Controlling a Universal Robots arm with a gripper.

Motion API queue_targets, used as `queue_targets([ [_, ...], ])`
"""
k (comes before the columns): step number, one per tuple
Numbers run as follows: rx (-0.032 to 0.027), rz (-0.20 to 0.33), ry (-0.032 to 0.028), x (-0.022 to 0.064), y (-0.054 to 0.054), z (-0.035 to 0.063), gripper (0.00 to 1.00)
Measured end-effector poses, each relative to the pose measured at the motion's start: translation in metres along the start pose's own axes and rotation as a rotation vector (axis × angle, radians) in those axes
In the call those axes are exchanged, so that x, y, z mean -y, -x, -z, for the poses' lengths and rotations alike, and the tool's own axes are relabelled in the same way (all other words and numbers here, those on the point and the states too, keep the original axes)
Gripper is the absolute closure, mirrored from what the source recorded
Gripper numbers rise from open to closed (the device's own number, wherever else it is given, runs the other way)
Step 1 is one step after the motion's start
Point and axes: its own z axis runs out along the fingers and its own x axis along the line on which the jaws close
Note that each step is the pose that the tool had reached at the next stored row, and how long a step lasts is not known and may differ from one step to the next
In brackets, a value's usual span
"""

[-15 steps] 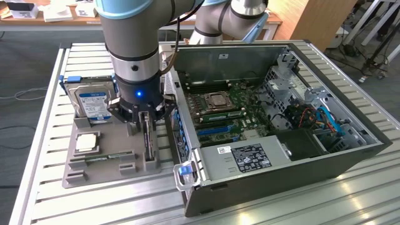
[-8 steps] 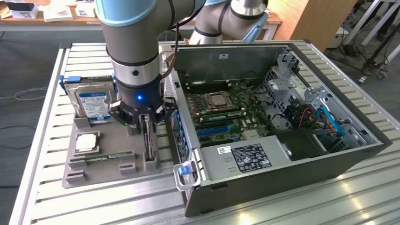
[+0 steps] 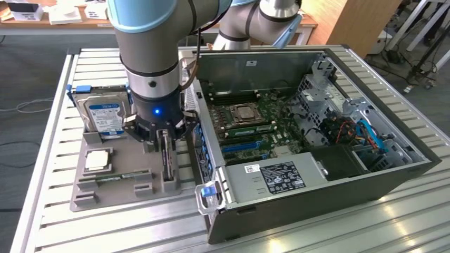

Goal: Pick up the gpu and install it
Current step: 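Pick up the gpu and move the gpu toward the slot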

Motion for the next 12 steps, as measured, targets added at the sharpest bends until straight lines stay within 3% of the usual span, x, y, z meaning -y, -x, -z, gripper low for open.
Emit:
queue_targets([
  [12,-0.0002,0.0,-0.0003,0.0002,-0.0003,-0.0038,0.58],
])
